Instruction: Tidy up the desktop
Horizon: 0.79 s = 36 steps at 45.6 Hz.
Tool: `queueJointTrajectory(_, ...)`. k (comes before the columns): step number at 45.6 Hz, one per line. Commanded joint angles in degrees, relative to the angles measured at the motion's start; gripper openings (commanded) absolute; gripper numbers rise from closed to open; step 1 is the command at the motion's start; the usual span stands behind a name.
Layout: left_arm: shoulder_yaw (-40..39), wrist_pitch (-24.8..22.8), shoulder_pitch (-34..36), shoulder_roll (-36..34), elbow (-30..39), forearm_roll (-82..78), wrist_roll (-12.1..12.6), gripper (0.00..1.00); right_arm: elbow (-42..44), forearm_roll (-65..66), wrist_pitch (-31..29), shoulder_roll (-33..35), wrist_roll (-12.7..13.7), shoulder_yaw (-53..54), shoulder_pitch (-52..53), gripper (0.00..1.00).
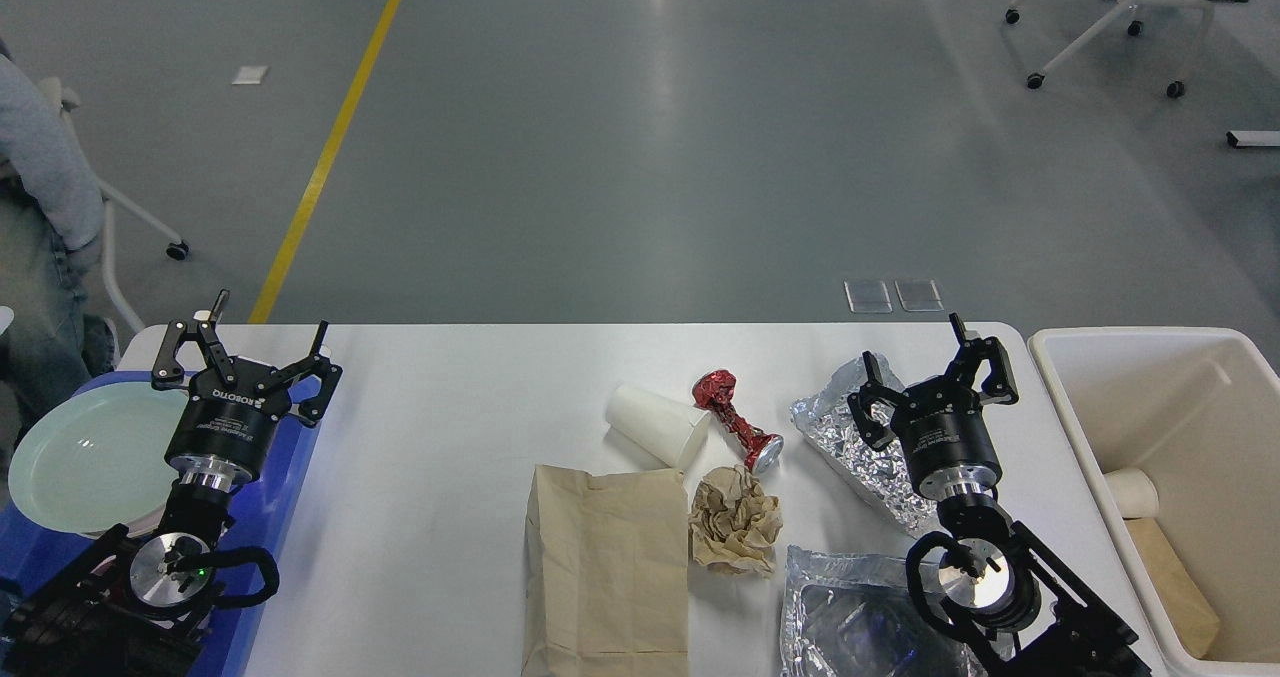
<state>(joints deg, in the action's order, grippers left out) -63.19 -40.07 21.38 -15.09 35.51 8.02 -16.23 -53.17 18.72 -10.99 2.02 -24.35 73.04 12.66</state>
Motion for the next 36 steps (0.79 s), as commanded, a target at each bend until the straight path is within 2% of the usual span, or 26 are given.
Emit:
queueJointTrajectory(1, -0.4, 0.5, 0.2, 0.2, 0.0, 0.2, -0.5, 0.96, 0.0, 0.0, 0.0, 0.0, 0.0, 0.0, 0.0, 1.00)
queueJointTrajectory(5, -0.6, 1.0, 0.2, 0.4, 0.0, 0.2, -1.0, 0.96, 0.0, 0.0, 0.0, 0.0, 0.0, 0.0, 0.0, 1.00)
queueJointTrajectory(9, -1.1, 1.6, 0.2, 0.5, 0.0, 0.3, -2.7, 0.96, 0.0, 0.0, 0.0, 0.0, 0.0, 0.0, 0.0, 1.00)
queueJointTrajectory(20, 0.0, 0.4, 0.2, -0.1, 0.3, -0.1, -1.0, 0.96, 0.0, 0.0, 0.0, 0.0, 0.0, 0.0, 0.0, 1.00)
queueJointTrajectory(28, 0.0, 1.3, 0.2, 0.1, 0.4, -0.2, -2.0, 0.96, 0.0, 0.0, 0.0, 0.0, 0.0, 0.0, 0.0, 1.00)
queueJointTrajectory(36, 0.0, 1.3, 0.2, 0.1, 0.4, -0.2, -1.9, 0.96, 0.0, 0.0, 0.0, 0.0, 0.0, 0.0, 0.0, 1.00)
